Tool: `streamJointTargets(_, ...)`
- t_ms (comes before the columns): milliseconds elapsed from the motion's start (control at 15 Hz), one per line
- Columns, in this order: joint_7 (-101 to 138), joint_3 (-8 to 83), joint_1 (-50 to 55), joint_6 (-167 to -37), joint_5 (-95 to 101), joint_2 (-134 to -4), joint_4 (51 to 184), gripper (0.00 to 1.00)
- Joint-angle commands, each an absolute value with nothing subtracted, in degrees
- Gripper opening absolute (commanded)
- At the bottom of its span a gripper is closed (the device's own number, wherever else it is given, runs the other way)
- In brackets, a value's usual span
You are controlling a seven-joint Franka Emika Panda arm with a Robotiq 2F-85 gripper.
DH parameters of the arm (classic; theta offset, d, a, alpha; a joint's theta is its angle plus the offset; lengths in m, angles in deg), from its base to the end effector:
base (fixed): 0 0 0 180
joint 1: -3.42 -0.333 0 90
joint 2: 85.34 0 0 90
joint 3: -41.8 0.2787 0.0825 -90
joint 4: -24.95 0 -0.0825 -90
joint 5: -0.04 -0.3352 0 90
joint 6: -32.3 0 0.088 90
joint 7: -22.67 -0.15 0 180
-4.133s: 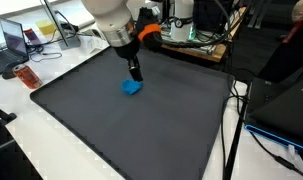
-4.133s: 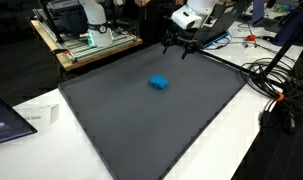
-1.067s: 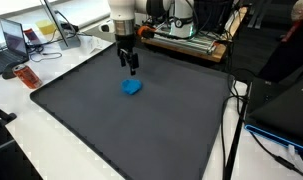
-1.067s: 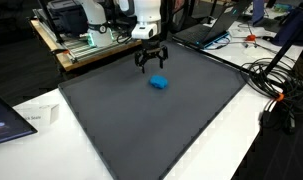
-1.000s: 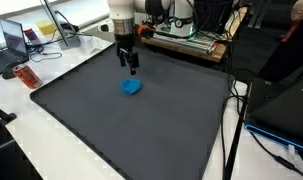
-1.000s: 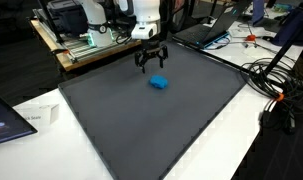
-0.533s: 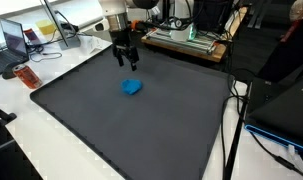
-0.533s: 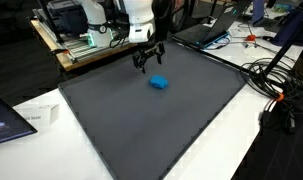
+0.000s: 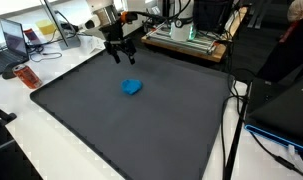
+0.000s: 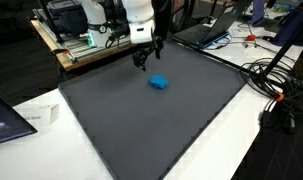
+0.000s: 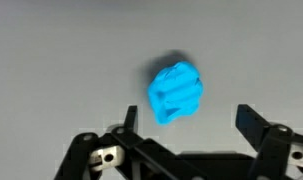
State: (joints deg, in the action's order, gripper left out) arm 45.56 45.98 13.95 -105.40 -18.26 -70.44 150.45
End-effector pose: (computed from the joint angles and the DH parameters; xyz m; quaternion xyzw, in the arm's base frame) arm 0.5092 -0.0445 0.2232 -0.9930 -0.0220 -0.0055 0.1159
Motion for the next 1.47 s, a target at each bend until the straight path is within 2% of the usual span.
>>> streamJointTargets(0,51.1,45.0,14.8,-97.9,-19.2,-67.8,144.5,1.00)
streamJointTargets(667,61.8,44.4,18.3,-82.3,-19.5,-56.8,127.5,1.00)
streamJointTargets(1400,65.7,46.3,21.6,-64.6,-21.7,-40.0,102.8,1.00)
